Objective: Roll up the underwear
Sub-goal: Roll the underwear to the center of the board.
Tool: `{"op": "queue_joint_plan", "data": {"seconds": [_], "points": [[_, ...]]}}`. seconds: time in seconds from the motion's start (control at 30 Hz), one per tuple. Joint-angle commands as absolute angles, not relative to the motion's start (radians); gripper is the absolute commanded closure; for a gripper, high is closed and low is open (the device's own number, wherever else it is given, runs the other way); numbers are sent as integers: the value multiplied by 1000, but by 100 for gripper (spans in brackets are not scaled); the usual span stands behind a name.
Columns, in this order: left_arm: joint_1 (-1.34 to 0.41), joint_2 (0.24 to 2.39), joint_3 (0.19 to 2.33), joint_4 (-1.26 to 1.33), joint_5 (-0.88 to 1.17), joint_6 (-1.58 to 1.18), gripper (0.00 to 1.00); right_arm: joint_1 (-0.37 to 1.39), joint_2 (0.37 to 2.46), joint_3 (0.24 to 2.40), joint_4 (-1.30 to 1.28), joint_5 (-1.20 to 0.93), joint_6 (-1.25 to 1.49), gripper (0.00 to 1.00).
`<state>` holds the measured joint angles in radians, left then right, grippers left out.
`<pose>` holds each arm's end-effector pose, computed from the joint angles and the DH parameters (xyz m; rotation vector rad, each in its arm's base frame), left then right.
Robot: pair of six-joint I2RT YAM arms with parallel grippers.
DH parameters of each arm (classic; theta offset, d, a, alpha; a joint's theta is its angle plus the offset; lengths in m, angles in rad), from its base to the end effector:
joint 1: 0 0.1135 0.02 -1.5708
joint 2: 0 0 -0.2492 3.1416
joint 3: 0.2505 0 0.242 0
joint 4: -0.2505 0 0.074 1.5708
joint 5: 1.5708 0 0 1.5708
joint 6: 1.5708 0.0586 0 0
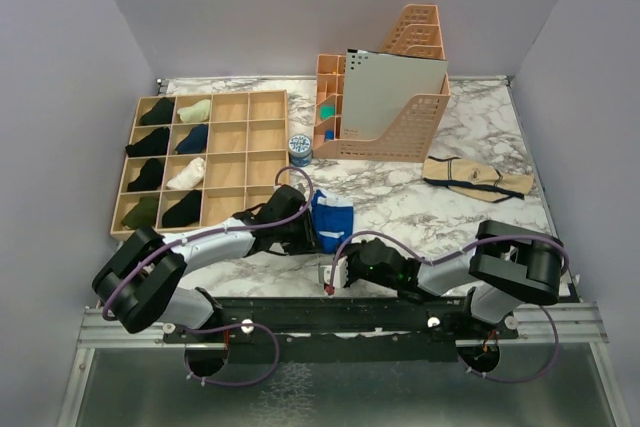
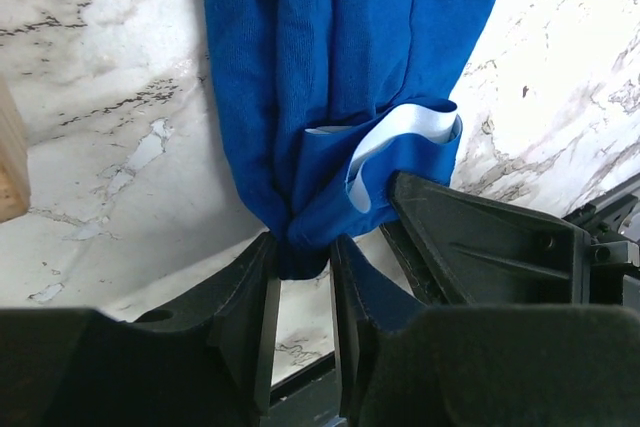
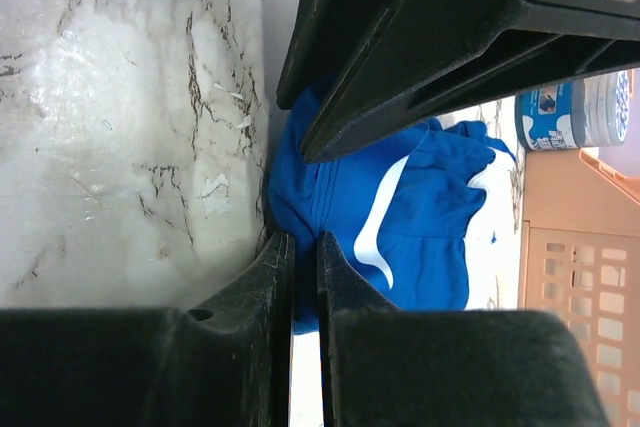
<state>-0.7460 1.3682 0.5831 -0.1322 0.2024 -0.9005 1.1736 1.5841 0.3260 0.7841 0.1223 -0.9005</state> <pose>0.1815 -0.1837 0.1300 -0.1162 2.7108 -0.8612 0.1111 0.2463 0.0977 -1.7173 1.1035 0.0459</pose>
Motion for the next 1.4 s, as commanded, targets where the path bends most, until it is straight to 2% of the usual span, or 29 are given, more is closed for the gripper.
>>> {"op": "queue_joint_plan", "data": {"seconds": [0.0,0.03,0.1,0.17,0.3,0.5,0.7,0.77,0.87,1.03,1.23,1.37], "points": [[-733,1358,588,-133,222,-892,61,1175,1580,341,721,83,-837,99],[-731,1345,587,-140,210,-894,54,1174,1570,347,700,59,-807,100],[-726,1305,578,-149,188,-899,47,1174,1547,363,652,4,-746,99],[-723,1254,560,-146,169,-911,36,1174,1517,367,644,-56,-653,99],[-723,1167,511,-131,167,-923,28,1173,1480,410,564,-147,-467,99],[-726,1089,433,-164,190,-954,27,1173,1489,442,554,-184,-219,100],[-724,930,450,-357,73,-943,20,1172,1522,424,631,-201,-56,100],[-723,906,470,-420,41,-940,15,1169,1528,415,657,-221,-14,100],[-724,903,462,-430,56,-949,13,1144,1557,407,708,-294,77,99],[-724,936,436,-423,99,-983,13,1127,1584,378,797,-330,155,99],[-724,895,380,-418,118,-1085,21,1124,1600,382,810,-291,175,99],[-725,894,342,-386,113,-1135,21,1124,1593,373,815,-265,178,100]]}}
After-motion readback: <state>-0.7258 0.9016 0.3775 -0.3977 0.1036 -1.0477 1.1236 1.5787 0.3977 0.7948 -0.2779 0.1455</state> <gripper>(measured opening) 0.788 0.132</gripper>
